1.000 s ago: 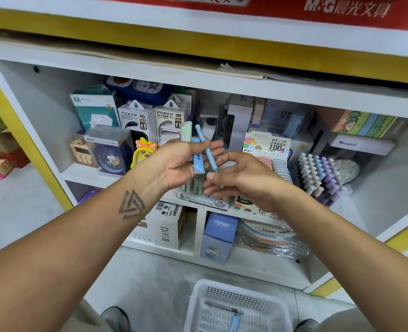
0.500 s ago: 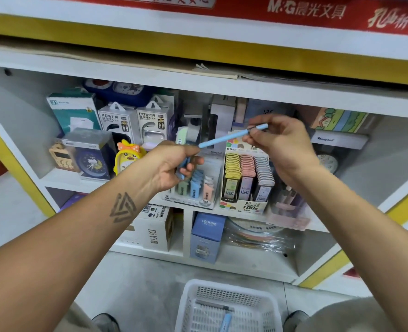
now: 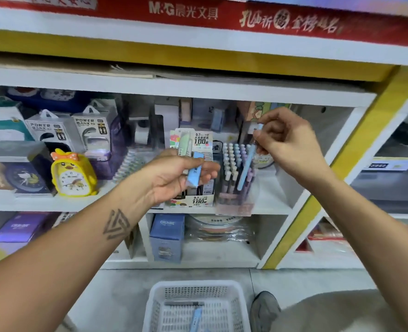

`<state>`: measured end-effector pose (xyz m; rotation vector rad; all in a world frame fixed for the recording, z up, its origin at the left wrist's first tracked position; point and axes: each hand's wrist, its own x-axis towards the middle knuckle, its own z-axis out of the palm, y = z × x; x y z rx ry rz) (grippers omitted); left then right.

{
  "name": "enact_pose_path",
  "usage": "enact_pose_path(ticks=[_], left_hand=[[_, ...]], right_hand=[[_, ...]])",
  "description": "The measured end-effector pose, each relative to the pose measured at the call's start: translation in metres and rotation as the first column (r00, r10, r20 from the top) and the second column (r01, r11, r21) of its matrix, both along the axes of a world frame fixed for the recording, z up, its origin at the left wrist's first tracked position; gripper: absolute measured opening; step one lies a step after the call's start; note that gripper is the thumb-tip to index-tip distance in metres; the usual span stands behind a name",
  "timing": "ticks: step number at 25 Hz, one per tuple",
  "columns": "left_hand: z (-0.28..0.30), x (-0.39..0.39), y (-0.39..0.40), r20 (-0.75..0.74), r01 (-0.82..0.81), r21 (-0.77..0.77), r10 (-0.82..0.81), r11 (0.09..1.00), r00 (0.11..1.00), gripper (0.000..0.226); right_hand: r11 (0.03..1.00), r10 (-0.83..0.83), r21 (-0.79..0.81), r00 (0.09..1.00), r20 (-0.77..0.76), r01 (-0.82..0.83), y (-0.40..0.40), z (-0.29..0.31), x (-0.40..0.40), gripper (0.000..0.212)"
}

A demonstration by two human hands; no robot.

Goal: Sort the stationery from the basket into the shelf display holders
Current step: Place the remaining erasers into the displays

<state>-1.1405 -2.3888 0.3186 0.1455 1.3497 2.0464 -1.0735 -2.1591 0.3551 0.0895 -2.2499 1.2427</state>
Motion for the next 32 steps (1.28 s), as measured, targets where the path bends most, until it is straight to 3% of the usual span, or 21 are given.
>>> enact_pose_path(ticks=[8, 16, 19, 21, 25, 27, 30, 32], left_hand=[[-0.005, 0.014, 0.024, 0.005, -0.037, -0.021, 0.037, 0.999, 0.999, 0.024], [-0.009, 0.012, 0.021, -0.018, -0.055, -0.064, 0.054, 0.996, 0.998, 0.025], [-0.011, 0.012, 0.021, -0.022, -0.03, -0.07, 0.029, 0.997, 0.999, 0.023], [-0.012, 0.012, 0.02, -0.029, 0.012, -0.081, -0.015, 0.997, 0.999, 0.025], [-0.013, 0.013, 0.017, 0.006, 0.06, -0.084, -0.06, 0.995, 0.998, 0.029], [-0.012, 0.012, 0.014, 0.025, 0.051, -0.056, -0.05, 0.997, 0.998, 0.027], [-0.009, 0.009, 0.003, 0.002, 0.036, -0.047, -0.036, 0.998, 0.999, 0.026], [-0.006, 0.007, -0.007, -0.019, 0.021, -0.057, -0.022, 0.998, 1.0, 0.029]], right_hand=[[0.88, -0.056, 0.475, 0.995, 0.081, 0.01, 0.001, -0.03, 0.004, 0.014], [0.852, -0.099, 0.523, 0.981, 0.169, -0.004, 0.0, -0.031, 0.005, 0.018], [0.849, -0.115, 0.529, 0.981, 0.159, 0.014, -0.001, -0.032, 0.004, 0.011], [0.786, -0.152, 0.617, 0.979, 0.132, 0.039, -0.002, -0.033, 0.002, 0.005], [0.607, -0.235, 0.794, 0.953, 0.193, -0.012, -0.007, -0.034, -0.005, 0.026], [0.641, -0.21, 0.767, 0.967, 0.147, 0.022, -0.015, -0.033, -0.008, 0.025], [0.925, -0.047, 0.378, 0.972, 0.228, -0.044, -0.039, -0.026, -0.012, 0.026], [0.966, 0.058, 0.22, 0.944, 0.325, -0.135, -0.056, -0.023, -0.018, 0.024]])
